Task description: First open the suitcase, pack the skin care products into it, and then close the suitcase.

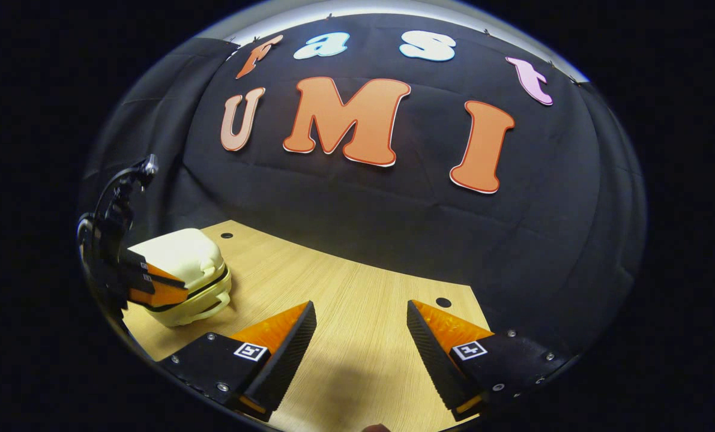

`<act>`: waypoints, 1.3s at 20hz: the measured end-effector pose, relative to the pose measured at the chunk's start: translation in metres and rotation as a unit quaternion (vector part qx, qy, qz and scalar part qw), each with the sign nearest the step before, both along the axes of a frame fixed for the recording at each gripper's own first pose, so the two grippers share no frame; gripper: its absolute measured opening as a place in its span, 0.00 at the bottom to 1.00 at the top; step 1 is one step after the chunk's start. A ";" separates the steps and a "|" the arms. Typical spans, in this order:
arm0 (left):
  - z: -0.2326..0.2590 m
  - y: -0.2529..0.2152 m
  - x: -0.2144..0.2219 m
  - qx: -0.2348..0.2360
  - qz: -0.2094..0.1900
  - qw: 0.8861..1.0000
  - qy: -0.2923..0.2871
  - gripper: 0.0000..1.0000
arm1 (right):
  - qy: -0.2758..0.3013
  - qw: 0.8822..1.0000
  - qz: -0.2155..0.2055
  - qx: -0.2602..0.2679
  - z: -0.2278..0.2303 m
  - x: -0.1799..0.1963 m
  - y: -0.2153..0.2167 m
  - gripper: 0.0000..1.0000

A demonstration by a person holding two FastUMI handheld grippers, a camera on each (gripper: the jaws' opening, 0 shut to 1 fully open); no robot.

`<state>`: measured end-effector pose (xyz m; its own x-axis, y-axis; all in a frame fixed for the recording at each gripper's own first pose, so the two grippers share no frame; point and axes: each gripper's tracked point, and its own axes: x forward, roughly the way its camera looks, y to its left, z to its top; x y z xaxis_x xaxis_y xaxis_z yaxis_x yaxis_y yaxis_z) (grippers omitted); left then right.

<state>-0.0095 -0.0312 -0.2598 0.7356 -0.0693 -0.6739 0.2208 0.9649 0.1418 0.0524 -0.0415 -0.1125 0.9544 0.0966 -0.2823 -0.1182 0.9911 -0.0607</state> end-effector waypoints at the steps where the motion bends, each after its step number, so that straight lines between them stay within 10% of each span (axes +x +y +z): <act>1: -0.002 -0.001 -0.001 0.024 -0.004 1.000 -0.003 0.12 | -0.002 1.000 0.000 0.001 0.002 -0.001 0.001 0.96; 7: -0.003 -0.027 -0.002 -0.001 -0.007 1.000 -0.001 0.12 | -0.007 1.000 -0.001 0.003 0.010 -0.001 0.004 0.96; 16: 0.136 -0.071 0.042 -0.068 0.004 0.983 -0.172 0.81 | -0.078 0.996 -0.002 0.034 0.070 0.002 0.007 0.96; 26: 0.211 -0.053 0.047 -0.105 0.079 0.949 -0.287 0.91 | -0.123 0.991 0.016 0.042 0.096 -0.001 0.016 0.96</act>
<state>0.0374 -0.0846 -0.0484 0.9895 -0.0158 -0.1434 0.0154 0.9999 -0.0040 0.0514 -0.0259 -0.0166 0.9894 0.1418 -0.0308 -0.1421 0.9898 -0.0100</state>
